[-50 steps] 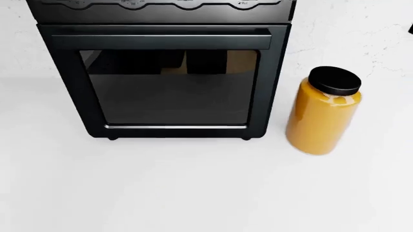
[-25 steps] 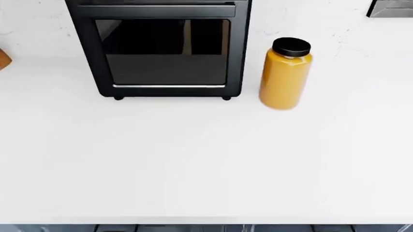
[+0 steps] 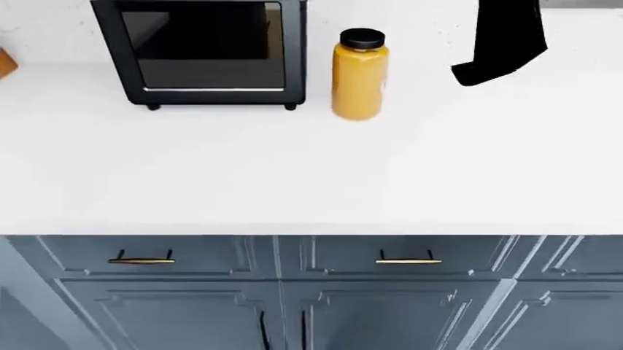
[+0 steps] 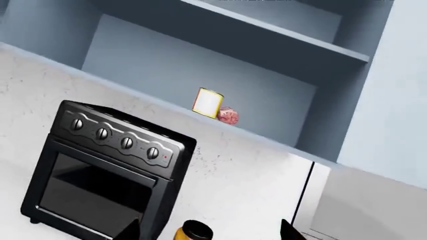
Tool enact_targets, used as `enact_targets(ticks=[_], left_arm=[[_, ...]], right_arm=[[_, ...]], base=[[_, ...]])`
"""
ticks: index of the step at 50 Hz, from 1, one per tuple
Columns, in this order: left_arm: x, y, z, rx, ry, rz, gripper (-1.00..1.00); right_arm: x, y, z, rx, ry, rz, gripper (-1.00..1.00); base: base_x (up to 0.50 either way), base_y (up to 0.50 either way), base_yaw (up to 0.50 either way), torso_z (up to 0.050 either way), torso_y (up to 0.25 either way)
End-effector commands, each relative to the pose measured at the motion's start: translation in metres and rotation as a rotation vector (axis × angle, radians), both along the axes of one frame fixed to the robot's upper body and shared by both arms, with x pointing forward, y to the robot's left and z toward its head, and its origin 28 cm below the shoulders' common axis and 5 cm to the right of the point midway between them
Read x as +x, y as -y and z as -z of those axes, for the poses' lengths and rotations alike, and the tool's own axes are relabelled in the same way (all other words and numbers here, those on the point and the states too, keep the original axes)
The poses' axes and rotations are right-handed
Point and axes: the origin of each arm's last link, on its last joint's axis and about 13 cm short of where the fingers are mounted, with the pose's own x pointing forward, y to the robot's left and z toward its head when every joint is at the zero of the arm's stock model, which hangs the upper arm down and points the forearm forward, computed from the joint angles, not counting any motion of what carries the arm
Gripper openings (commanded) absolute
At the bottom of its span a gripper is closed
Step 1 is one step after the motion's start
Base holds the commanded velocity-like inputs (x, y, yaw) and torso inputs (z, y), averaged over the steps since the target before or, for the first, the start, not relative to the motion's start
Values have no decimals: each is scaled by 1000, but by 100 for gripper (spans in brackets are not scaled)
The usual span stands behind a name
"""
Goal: Pick the canned food and cereal from the counter and place them in the cabinets closest to them.
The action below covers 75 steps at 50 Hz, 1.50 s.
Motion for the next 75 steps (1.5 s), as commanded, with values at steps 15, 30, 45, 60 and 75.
enact_targets(ticks=[15,30,45,60,75], left_arm=[[1,9,48,-4,-42,136,100],[7,12,70,38,-25,144,100],[10,15,74,46,-21,125,100],[3,18,72,94,-14,60,100],[8,21,67,128,-48,22,100]], right_arm=[[9,-2,71,48,2,-90,100],[35,20,132,101,31,-82,100],[36,33,159,164,84,-38,100],[39,30,160,161,68,-7,100],[41,31,158,171,85,14,100]], base=[[-500,-218,0,0,0],[-498,-287,0,0,0],[-181,-500,0,0,0],[-155,-500,0,0,0],[-153,-500,0,0,0]])
